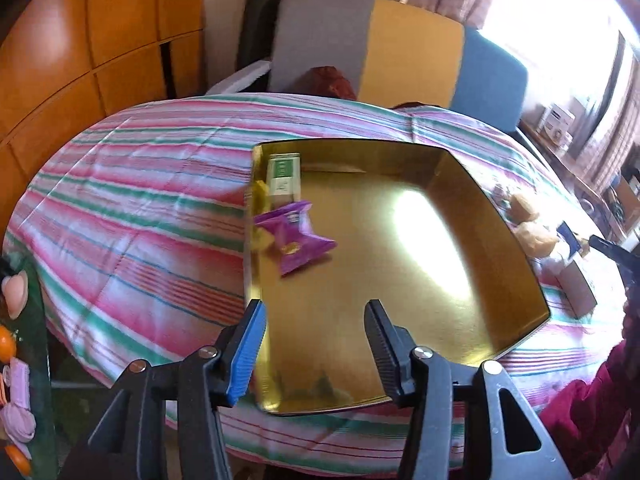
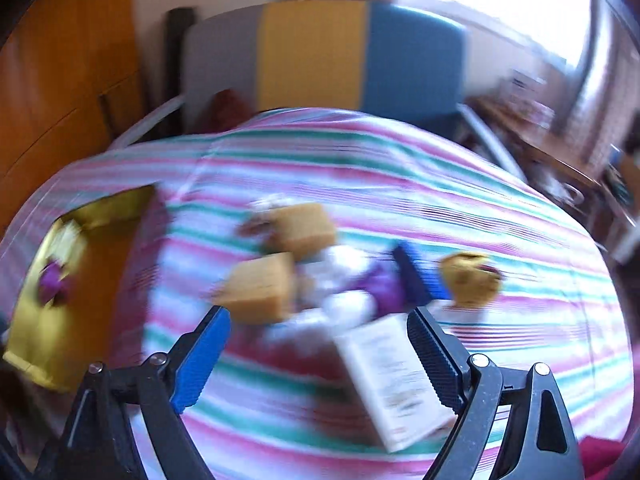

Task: Organize objects
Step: 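Move the left tool to the yellow sponge and grasp it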

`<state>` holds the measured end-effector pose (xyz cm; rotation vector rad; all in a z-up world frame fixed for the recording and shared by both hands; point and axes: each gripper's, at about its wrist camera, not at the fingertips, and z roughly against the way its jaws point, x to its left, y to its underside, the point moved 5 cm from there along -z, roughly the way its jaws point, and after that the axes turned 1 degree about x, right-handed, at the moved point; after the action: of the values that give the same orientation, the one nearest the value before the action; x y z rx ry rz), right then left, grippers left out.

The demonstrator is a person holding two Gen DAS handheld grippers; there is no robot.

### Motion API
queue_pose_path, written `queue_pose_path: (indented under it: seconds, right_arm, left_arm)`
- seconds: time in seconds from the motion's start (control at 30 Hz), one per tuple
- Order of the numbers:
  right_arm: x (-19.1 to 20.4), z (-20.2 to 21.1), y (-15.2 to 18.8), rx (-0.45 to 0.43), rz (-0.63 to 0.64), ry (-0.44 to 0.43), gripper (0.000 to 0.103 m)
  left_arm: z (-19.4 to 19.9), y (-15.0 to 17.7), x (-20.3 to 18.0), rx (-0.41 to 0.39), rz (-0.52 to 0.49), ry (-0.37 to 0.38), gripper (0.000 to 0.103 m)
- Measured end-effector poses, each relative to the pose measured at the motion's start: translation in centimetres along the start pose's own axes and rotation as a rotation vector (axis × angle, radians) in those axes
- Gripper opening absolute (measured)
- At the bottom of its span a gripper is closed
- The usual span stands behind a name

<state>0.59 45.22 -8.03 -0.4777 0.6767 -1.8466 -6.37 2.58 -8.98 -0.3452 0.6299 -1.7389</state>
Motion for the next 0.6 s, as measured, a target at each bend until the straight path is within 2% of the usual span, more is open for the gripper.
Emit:
queue_pose_path:
  seconds: [0.1,0.17,0.23,0.47,0.6]
  right_arm:
    - [-3.4,-1.0,0.4,0.025,-0.166,0.009,0.090]
    - [-4.6,-0.5,0.0,-0.006,-0.226,0.005,0.090]
    - [-5.3,-0.4,0.2,0.001,-0.277,-0.014,0.090]
    - [-7.4,0.2,0.9,-0.006,-0.425,-0.035,0.091]
    - [-7.5,0.4,0.8,-0.018,-0.436,-0.054,0.092]
  left_arm:
    - [0.0,-0.5,-2.1,0.003,-0.043,0.037,0.052]
    - [0.1,-1.0,-3.9,0.004,-0.076,0.058,0.052]
    - [0.1,-1.7,-5.7,0.003,-0.112,0.079,0.052]
    - [-0.1,-5.1,-13.7,0.011,-0.253,0.169,0.051]
    - [-1.0,-6.1,-18.8,0.040,-0.365,0.221,0.051]
